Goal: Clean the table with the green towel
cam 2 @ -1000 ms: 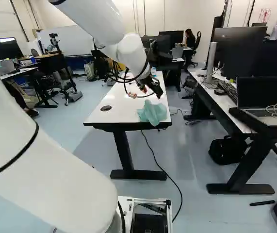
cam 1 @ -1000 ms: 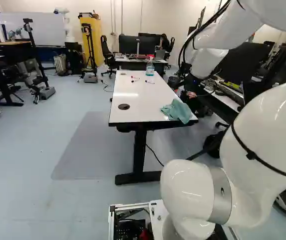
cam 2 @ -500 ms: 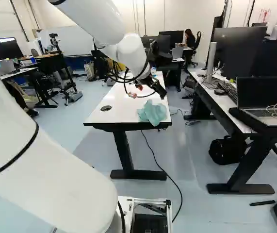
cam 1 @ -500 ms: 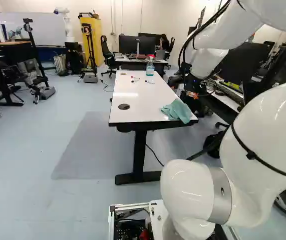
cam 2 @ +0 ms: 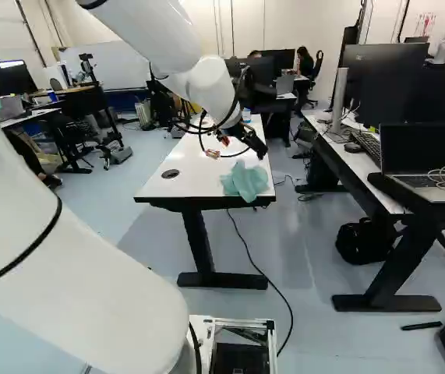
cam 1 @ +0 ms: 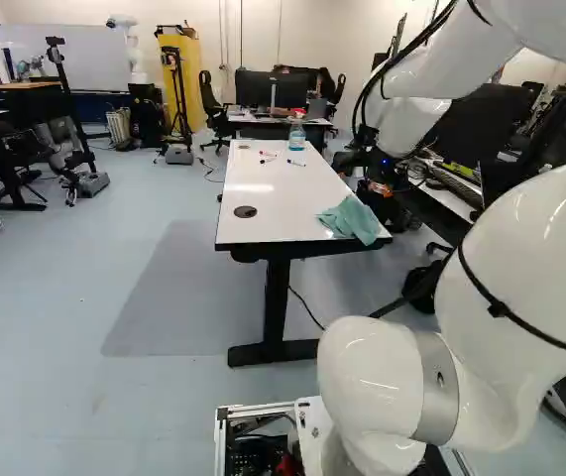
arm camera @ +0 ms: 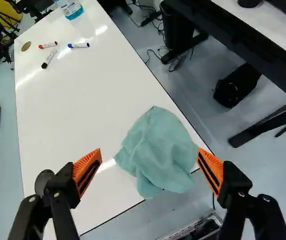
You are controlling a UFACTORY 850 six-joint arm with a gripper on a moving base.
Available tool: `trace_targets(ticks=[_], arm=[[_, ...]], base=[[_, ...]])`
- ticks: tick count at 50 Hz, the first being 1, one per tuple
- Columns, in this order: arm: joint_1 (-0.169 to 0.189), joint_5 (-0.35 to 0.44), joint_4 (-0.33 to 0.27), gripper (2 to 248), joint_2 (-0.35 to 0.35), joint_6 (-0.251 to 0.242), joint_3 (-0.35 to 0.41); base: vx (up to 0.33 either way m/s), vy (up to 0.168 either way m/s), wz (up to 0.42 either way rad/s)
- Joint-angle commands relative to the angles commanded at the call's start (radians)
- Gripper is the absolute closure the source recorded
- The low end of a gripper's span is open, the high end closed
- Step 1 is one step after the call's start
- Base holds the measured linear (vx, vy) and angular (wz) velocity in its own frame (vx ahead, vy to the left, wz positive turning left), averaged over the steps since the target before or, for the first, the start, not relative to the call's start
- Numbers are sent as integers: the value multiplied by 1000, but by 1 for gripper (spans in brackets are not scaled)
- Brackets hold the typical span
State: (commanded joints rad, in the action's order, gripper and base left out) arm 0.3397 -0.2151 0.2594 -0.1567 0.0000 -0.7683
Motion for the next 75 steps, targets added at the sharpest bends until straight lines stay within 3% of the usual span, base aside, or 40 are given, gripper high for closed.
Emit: trace_targets(ticks=[38, 75], arm=[[-51, 165, -39, 3, -19, 0, 103], [-150, 482, -115, 3, -54, 0, 302]], base=[[0, 0, 0], [0, 0, 0]])
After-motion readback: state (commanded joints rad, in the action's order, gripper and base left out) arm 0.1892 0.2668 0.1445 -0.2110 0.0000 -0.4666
